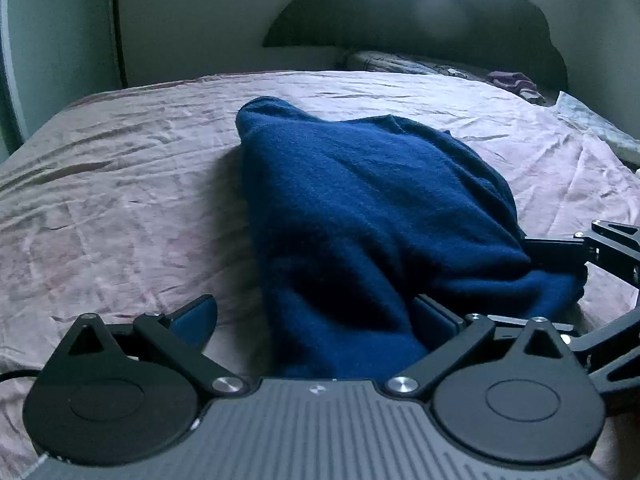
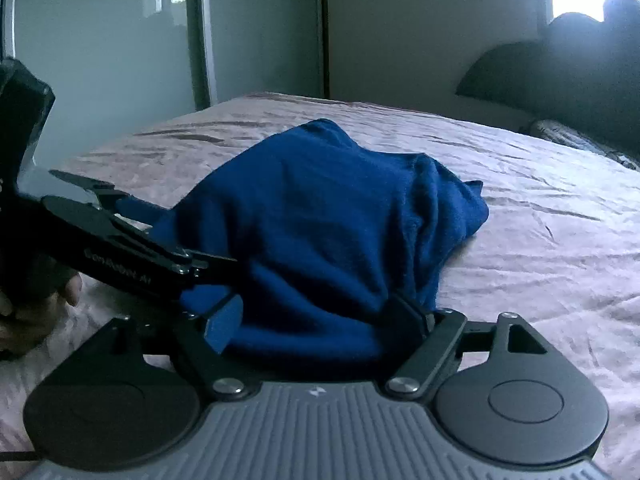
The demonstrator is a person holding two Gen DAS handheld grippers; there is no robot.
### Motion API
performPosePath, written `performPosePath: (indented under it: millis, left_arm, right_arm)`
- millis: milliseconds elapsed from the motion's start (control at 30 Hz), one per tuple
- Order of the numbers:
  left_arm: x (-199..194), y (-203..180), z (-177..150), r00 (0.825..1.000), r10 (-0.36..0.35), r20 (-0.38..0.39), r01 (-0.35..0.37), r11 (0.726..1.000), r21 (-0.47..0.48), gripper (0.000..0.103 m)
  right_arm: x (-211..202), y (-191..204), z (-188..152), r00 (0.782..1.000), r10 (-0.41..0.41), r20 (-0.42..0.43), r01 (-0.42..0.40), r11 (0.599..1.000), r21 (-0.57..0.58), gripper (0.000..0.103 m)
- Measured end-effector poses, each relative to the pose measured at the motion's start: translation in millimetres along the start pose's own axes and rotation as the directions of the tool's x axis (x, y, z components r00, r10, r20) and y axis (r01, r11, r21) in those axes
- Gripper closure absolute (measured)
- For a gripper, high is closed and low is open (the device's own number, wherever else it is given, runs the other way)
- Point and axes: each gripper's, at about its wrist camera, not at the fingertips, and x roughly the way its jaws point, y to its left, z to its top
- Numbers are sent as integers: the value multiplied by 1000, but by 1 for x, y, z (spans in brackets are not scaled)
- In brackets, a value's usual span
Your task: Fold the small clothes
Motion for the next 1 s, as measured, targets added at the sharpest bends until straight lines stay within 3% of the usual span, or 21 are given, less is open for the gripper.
performPosePath:
  millis: [267,400,500,567,700,867,1000]
  left_arm:
    - [-4,1,0,1000,-15,-3,15,1000,6,0]
    - [-18,15,8,998,-45,43,45,999,2,4]
    - [-18,30,23,995,-82,62,86,995,-54,4]
    - [-10,42,35,990,-131,44,135,984,-117,5]
    - [13,56,51,968,-250,4,244,942,-230,4]
    - [49,67,58,938,-344,-31,315,890,-328,4]
    - [63,68,63,924,-383,-14,352,863,-363,4]
  right_arm:
    - [-7,-5,-1,999,40,6,-40,999,27,18]
    - [-26,-32,1,985,145,93,-160,968,192,18]
    - [-29,-68,5,979,151,134,-189,922,337,18]
    - [-19,-93,7,982,155,104,-186,881,435,18]
    - [11,-122,10,976,213,45,-205,832,515,18]
    - [40,-140,17,934,345,98,-335,740,583,17]
    - [64,-138,31,913,396,96,-377,732,568,17]
